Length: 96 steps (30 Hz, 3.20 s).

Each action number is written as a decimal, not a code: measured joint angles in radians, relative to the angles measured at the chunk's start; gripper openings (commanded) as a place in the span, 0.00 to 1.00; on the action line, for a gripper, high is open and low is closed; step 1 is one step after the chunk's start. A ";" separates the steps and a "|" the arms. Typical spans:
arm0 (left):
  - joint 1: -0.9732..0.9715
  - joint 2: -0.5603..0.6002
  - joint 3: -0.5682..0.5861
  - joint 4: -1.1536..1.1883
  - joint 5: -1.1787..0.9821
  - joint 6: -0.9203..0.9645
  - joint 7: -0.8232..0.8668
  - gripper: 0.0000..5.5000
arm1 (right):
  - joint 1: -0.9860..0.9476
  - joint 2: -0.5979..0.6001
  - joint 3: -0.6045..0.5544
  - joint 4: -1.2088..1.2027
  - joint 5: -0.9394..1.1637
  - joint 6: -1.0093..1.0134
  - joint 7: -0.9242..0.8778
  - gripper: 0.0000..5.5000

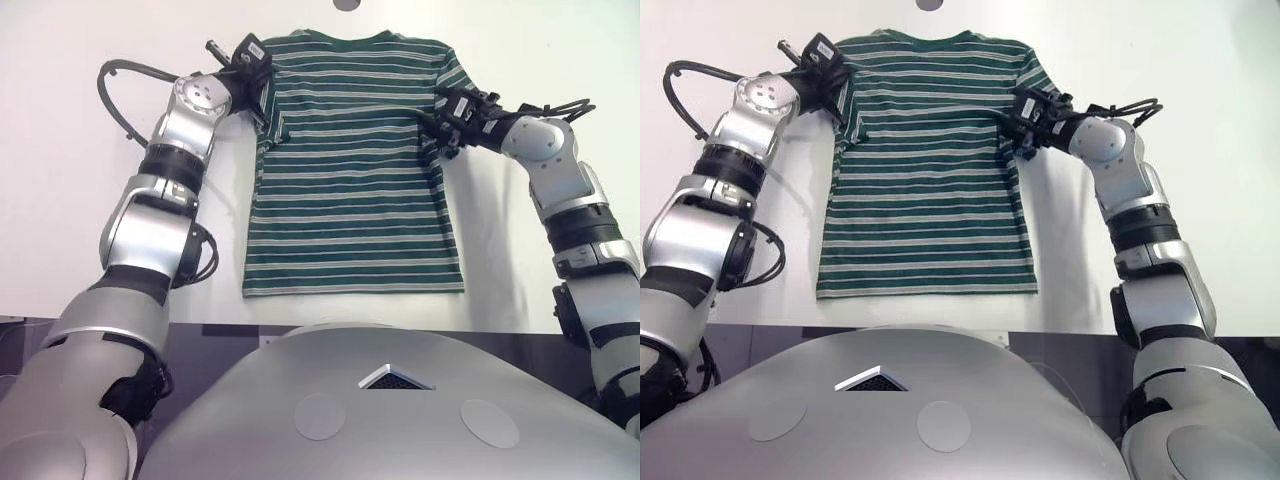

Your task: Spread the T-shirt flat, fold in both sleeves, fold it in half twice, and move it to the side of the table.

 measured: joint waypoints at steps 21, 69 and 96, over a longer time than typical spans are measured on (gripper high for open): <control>0.329 -0.011 0.279 -0.664 -0.218 -0.021 -0.072 0.00 | -0.105 0.105 -0.540 0.251 0.470 0.565 -0.082 0.43; 0.398 -0.037 0.299 -0.587 -0.193 -0.055 -0.020 0.00 | -0.109 0.184 -0.532 0.281 0.424 0.414 0.051 0.00; 0.624 0.175 0.157 -0.984 -0.063 -0.234 -0.243 0.07 | 0.418 -0.032 -0.314 -0.741 0.327 0.603 0.155 0.52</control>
